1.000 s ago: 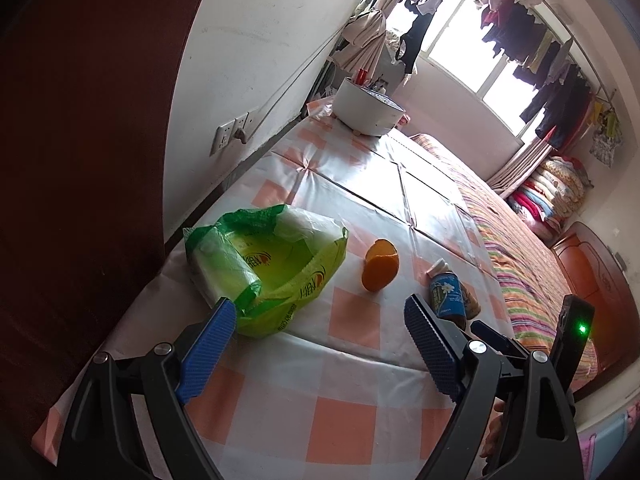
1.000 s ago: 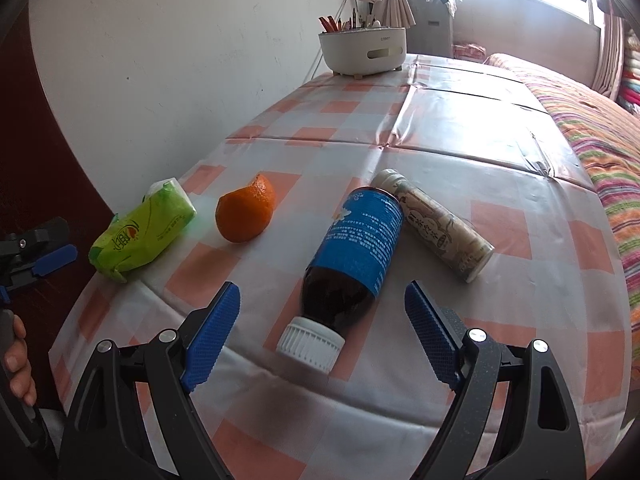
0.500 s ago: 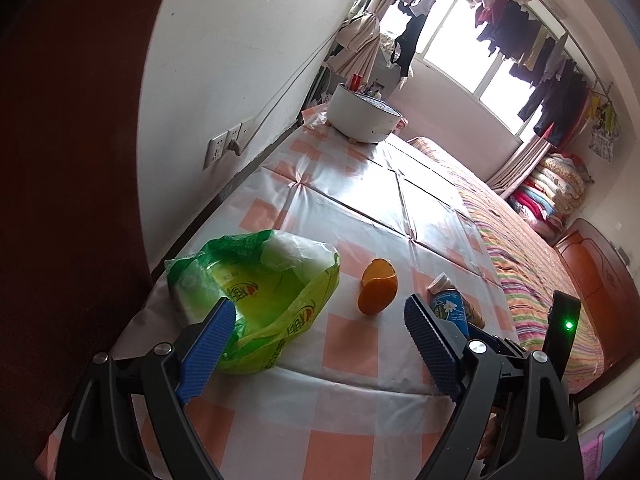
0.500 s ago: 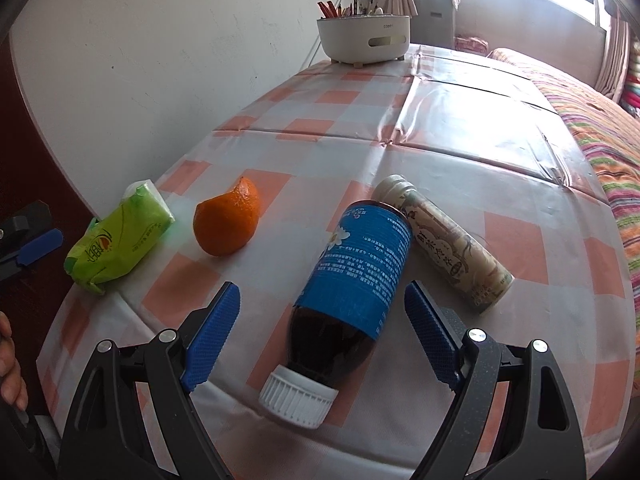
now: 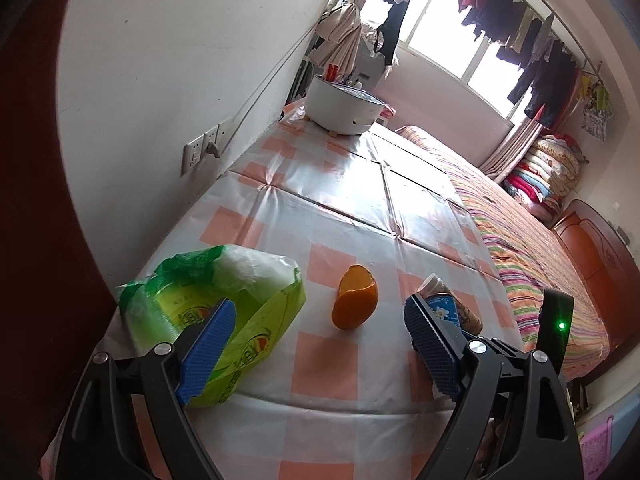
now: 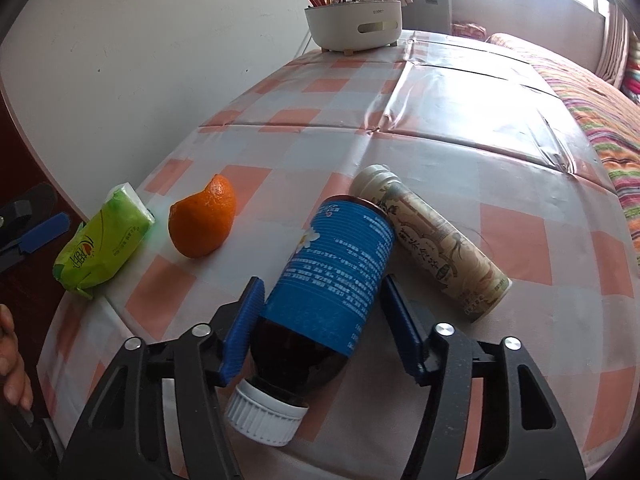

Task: Collect trash
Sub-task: 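Close the right tool around the blue-labelled brown bottle, then lower the left tool onto the orange peel and close it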

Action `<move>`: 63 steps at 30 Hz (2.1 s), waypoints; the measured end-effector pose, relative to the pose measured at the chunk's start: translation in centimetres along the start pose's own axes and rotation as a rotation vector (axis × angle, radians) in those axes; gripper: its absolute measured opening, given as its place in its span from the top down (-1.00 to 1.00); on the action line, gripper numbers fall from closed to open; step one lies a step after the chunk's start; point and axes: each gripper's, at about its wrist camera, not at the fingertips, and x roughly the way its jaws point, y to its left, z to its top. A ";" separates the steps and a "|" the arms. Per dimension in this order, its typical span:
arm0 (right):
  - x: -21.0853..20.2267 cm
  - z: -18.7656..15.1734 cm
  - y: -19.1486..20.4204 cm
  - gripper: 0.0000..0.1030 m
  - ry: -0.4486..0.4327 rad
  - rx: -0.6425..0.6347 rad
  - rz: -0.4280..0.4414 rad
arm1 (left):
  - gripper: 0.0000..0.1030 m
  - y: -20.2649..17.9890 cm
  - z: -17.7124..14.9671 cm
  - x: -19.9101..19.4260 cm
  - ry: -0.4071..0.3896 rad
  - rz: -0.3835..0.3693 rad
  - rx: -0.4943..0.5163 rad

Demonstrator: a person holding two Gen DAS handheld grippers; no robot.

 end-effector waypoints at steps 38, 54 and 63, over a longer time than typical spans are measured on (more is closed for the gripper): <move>-10.0 -1.4 -4.7 0.15 -0.202 0.230 0.260 | -0.61 -5.9 -0.9 9.6 0.231 -0.045 0.212; -10.0 -1.8 -4.5 0.15 -0.214 0.235 0.269 | 0.43 -5.0 -0.9 10.4 0.235 -0.046 0.144; -10.2 -1.7 -4.6 0.15 -0.222 0.236 0.268 | 0.56 -5.4 -0.9 9.9 0.179 -0.048 0.157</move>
